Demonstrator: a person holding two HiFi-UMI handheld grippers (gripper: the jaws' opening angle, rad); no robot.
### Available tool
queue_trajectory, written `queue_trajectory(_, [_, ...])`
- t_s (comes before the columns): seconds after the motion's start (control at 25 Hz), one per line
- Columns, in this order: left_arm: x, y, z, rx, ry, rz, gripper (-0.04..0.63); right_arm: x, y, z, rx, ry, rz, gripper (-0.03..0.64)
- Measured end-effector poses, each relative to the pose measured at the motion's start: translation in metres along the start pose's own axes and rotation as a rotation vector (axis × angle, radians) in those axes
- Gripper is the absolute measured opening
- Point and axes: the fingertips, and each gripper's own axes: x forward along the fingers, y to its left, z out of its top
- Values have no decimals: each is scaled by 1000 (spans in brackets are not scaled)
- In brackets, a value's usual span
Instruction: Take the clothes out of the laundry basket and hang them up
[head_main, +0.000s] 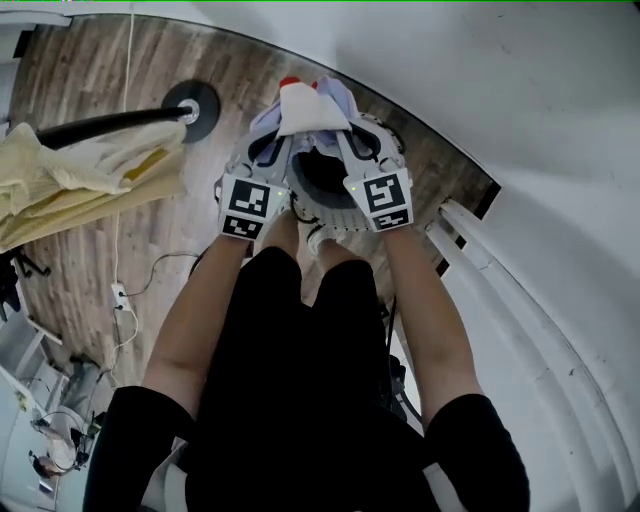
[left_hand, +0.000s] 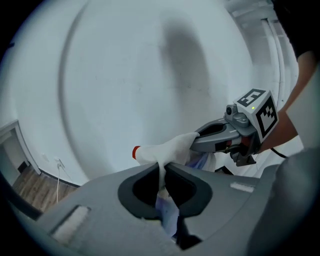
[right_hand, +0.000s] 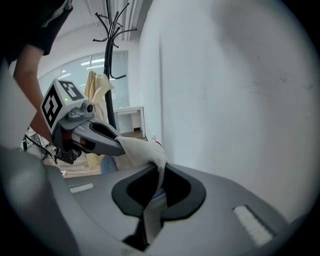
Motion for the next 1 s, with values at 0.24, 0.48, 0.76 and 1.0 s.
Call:
queue_trajectory(0.24, [-83, -23, 73, 0, -189, 21, 11, -73, 26, 81, 98, -194, -42, 14])
queue_trajectory(0.48, [-186, -52, 131, 12, -337, 59, 11, -156, 78, 151, 88, -339, -32, 14])
queue_trajectory(0.76, [-305, -82, 170, 48, -455, 94, 11, -231, 149, 218, 82, -458, 0, 14])
queue_trajectory(1.0, [-386, -84, 176, 18, -486, 164, 11, -263, 210, 260, 86, -522, 71, 14])
